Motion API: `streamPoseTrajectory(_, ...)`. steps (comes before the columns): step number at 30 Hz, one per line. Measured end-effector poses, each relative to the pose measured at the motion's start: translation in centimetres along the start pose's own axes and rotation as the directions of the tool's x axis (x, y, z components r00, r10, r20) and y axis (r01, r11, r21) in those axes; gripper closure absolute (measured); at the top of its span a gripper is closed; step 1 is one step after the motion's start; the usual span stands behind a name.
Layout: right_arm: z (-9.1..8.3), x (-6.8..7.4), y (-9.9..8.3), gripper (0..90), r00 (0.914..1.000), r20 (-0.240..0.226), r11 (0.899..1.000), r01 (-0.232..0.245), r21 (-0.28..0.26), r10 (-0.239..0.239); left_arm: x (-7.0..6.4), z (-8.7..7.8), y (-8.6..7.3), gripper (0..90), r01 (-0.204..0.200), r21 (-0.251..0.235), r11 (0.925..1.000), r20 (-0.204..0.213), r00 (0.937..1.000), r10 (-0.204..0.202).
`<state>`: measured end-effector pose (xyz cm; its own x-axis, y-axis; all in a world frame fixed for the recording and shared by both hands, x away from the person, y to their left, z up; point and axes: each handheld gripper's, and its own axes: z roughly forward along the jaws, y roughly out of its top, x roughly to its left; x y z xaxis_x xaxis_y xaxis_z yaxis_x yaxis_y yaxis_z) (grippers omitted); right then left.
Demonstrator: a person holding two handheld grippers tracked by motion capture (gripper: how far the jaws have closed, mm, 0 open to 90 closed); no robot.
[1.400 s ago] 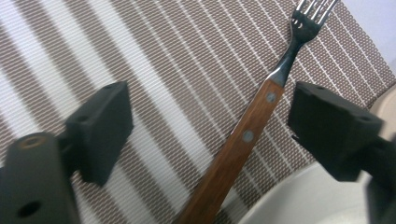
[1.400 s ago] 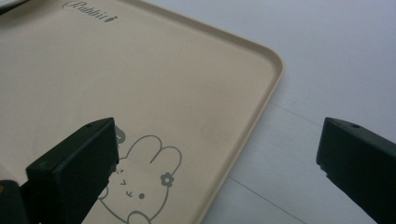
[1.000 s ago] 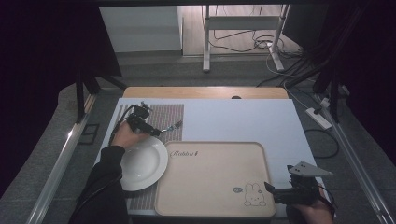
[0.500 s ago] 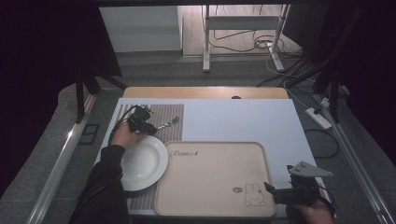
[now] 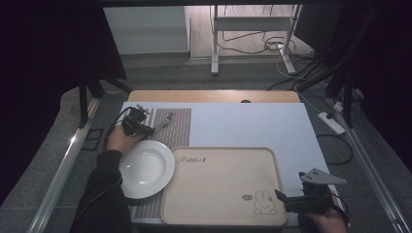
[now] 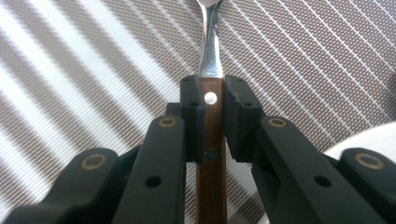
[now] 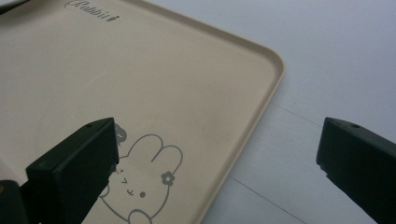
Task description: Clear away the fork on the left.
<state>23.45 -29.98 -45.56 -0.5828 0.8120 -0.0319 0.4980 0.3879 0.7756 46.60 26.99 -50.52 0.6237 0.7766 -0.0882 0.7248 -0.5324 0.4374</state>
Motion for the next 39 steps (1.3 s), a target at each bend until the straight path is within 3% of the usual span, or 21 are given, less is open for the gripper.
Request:
streamPoseTrajectory(8,0.0,0.0,0.0,0.0,1.0,-0.001,1.0,-0.001,-0.001,0.001,1.3,-2.3,-1.7,78.3,0.052,-0.007,0.9986,-0.053,0.9972,-0.053)
streamPoseTrajectory(16,-0.1,0.0,0.0,0.0,1.0,-0.004,1.0,-0.002,-0.007,0.002,1.3,-4.8,-2.9,78.3,0.093,-0.047,0.9945,-0.026,0.9952,-0.095)
streamPoseTrajectory(23,-0.1,0.0,0.0,0.0,1.0,-0.003,1.0,-0.001,-0.008,0.001,-0.2,-5.6,-3.2,78.2,0.107,-0.062,0.9924,0.015,0.9943,-0.106)
streamPoseTrajectory(39,-0.1,0.0,0.0,0.0,1.0,-0.006,1.0,0.004,-0.01,-0.004,-5.4,-5.5,-3.8,78.1,0.059,-0.06,0.9964,0.054,0.997,-0.056)
